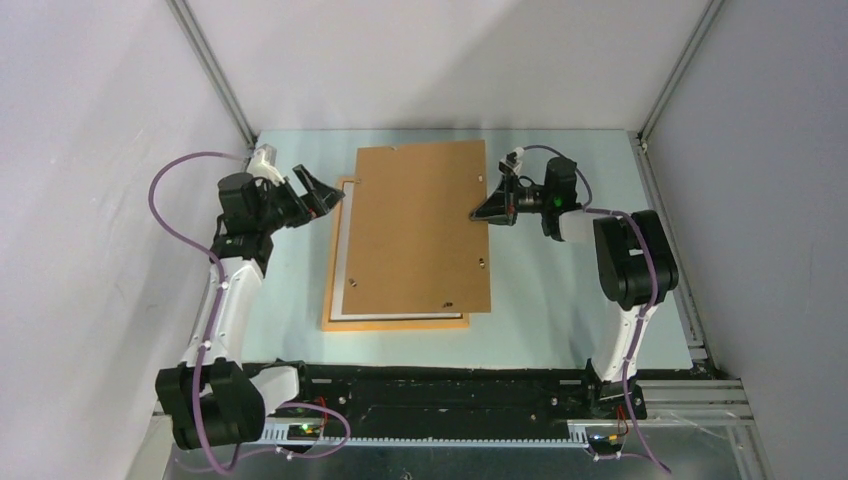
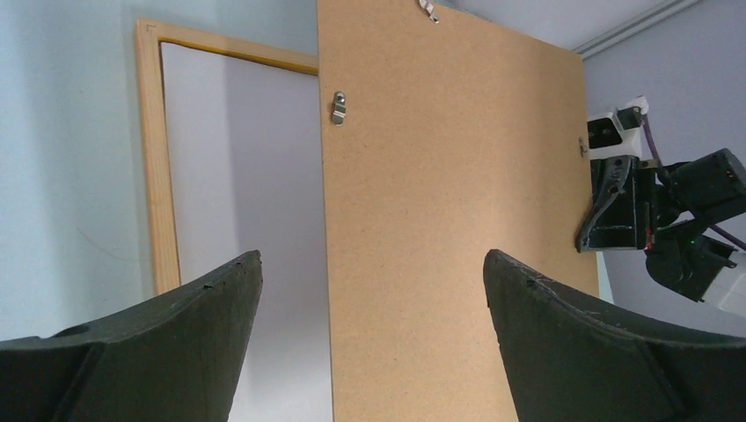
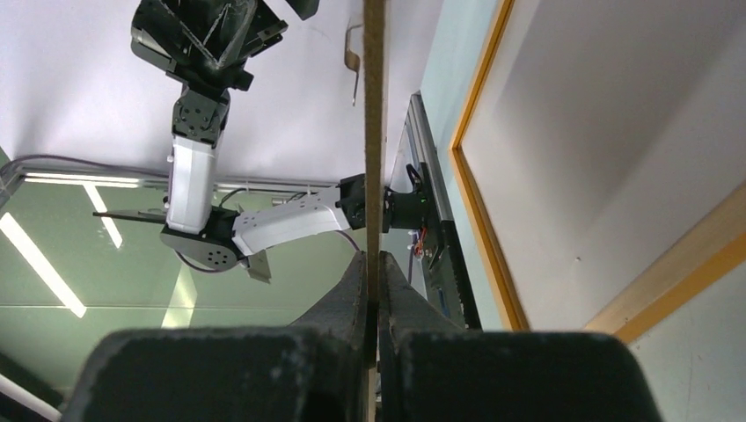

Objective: Put the photo into the frame
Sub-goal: Place the photo frame item in the photo frame.

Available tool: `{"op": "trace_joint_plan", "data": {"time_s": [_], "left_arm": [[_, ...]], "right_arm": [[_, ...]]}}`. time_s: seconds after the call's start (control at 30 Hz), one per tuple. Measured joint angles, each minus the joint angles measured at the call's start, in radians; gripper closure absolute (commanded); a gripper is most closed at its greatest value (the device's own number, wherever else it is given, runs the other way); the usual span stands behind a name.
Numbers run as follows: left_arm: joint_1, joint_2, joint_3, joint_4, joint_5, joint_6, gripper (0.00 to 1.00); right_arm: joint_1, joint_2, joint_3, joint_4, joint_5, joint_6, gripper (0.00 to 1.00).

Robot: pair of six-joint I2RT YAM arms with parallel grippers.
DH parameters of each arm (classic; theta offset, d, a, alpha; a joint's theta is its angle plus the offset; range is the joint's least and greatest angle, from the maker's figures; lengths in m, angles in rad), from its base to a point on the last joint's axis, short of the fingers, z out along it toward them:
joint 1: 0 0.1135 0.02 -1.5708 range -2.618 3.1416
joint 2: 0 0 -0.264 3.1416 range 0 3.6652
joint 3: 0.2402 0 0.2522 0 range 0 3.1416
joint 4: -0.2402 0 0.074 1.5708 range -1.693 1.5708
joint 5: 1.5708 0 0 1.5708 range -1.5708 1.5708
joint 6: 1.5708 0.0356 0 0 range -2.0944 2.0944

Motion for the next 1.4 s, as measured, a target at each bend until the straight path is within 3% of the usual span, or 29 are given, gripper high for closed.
{"op": "trace_joint_plan", "data": {"time_s": [0.73,1.4], "left_arm": [[0.01,-0.002,0.0,-0.021,-0.04,0.026,0.0],[0.011,0.011,0.0,-0.021,-0.041,0.025,0.0]], "right_arm": [[0.073,0.059,0.046,-0.294,0.165,-0.217,1.0],[0.126,0.187,0.135,-0.266,0.19,-0.182,1.0]]}}
